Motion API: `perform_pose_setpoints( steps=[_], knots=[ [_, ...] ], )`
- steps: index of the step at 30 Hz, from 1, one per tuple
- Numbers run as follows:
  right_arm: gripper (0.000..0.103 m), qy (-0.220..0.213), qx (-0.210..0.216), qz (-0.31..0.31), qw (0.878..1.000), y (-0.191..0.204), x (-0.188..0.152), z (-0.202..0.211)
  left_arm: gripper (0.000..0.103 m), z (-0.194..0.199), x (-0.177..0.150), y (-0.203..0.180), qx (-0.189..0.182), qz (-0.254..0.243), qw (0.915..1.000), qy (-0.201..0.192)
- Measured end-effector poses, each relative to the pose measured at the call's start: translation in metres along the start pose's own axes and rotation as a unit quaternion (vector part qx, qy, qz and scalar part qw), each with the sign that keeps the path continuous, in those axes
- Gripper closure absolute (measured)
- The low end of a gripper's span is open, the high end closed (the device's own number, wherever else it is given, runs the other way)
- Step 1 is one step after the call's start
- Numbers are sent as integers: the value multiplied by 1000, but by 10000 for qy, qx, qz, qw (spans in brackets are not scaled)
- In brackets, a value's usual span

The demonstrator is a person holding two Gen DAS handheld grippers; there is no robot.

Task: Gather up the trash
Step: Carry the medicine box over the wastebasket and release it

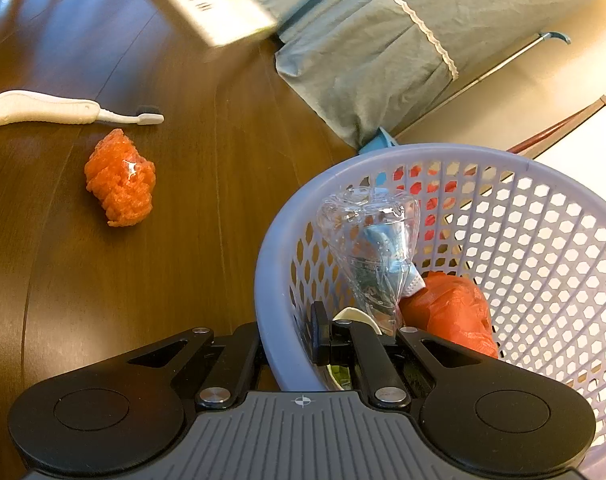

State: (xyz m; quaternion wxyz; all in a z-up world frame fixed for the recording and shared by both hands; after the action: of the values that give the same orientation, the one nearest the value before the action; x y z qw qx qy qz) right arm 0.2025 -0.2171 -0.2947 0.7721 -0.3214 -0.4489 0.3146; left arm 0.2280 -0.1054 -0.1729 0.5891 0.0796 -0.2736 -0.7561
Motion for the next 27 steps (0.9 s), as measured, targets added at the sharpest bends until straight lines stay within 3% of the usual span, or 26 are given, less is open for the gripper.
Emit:
perform_pose_setpoints(
  steps=[5,10,21,27],
  knots=[
    [100,-1,2,-49,10000,0,0,0,38,14,50,8,378,-871,9950,-312],
    [100,-16,19,-102,9999,0,1,0,37,16,94,7,584,-1556,9846,-548],
    [100,-34,35,-178,9998,-1,-1,1,37,5,159,6,680,-1937,9741,-950],
    [100,-31,30,-238,9997,-3,0,1,37,2,195,0,559,-2187,9680,-1099]
  ],
)
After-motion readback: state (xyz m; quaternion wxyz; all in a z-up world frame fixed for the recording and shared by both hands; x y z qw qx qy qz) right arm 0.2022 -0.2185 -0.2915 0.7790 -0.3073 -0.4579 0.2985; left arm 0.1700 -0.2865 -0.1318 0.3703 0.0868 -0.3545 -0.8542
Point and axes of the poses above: each gripper's, at about its wrist camera, not at the fingertips, and z roughly against the way its jaws point, y to its left, x to its top, the point moved 9 cm from there along -z, roughly the way its jaws point, and after that the axes turned 9 degrees about -x, right-handed, at the moved point
